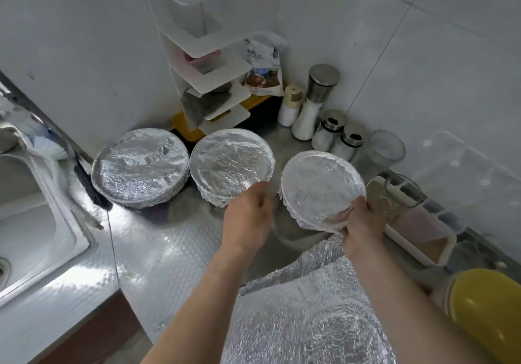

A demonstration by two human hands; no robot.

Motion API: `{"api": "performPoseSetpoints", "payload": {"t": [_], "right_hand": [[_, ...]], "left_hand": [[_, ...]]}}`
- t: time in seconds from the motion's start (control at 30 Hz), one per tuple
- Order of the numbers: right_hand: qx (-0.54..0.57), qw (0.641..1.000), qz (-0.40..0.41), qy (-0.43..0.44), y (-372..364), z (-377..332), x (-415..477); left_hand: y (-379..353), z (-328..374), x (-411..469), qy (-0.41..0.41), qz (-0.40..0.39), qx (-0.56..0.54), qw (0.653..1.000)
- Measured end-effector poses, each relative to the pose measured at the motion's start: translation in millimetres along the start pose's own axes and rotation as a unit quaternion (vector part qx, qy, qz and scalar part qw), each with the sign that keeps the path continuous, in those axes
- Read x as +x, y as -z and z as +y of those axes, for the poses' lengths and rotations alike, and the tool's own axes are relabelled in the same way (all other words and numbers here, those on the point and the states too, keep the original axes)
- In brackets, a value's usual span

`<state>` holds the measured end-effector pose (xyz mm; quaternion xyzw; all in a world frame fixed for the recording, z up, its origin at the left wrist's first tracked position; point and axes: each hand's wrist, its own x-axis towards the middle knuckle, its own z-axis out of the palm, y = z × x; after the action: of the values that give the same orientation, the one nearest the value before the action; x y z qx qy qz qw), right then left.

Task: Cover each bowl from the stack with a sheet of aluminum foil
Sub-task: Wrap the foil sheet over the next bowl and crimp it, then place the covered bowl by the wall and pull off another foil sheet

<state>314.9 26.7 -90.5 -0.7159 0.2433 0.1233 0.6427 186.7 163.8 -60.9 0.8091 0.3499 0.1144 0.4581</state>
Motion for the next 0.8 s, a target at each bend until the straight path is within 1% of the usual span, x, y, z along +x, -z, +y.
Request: {"api": "performPoseSetpoints", "payload": {"t": [0.07,0.1,0.2,0.27,0.33,0.43,0.53,0.6,0.67,0.8], "right_hand": [[0.04,0.999,0.001,-0.007,-8,-1,-1],[0.056,0.998,0.001,-0.011,-9,-2,-1],[0.113,0.993,-0.007,-0.021,-20,-4,-2],[0.151,0.988,-0.03,-0.031,-27,-7,-3],[0.161,0.983,-0.072,-0.051,-31,-9,-3],[0.104,0.983,-0.126,-0.081,-33,-6,1],[-0.013,0.989,-0.131,-0.061,-30,-12,11],[-0.076,0.987,-0.134,-0.053,-29,-16,18],[-0.083,0.983,-0.15,-0.069,-32,-23,20],[-0.044,0.981,-0.169,-0.081,-38,-35,23]], "left_hand": [[1,1,5,-0.038,0.012,0.074,0.996],[2,2,4,-0.044,0.024,0.097,0.994],[3,-4,8,-0.048,0.049,0.132,0.989],[2,-8,9,-0.048,0.057,0.166,0.983],[2,-8,8,-0.047,0.062,0.199,0.977],[3,-8,4,-0.048,0.06,0.22,0.973],[6,-9,3,-0.028,0.07,0.255,0.964],[6,-10,3,-0.012,0.073,0.293,0.953],[6,-11,6,-0.011,0.068,0.311,0.948],[6,-9,14,-0.023,0.055,0.318,0.946]]}}
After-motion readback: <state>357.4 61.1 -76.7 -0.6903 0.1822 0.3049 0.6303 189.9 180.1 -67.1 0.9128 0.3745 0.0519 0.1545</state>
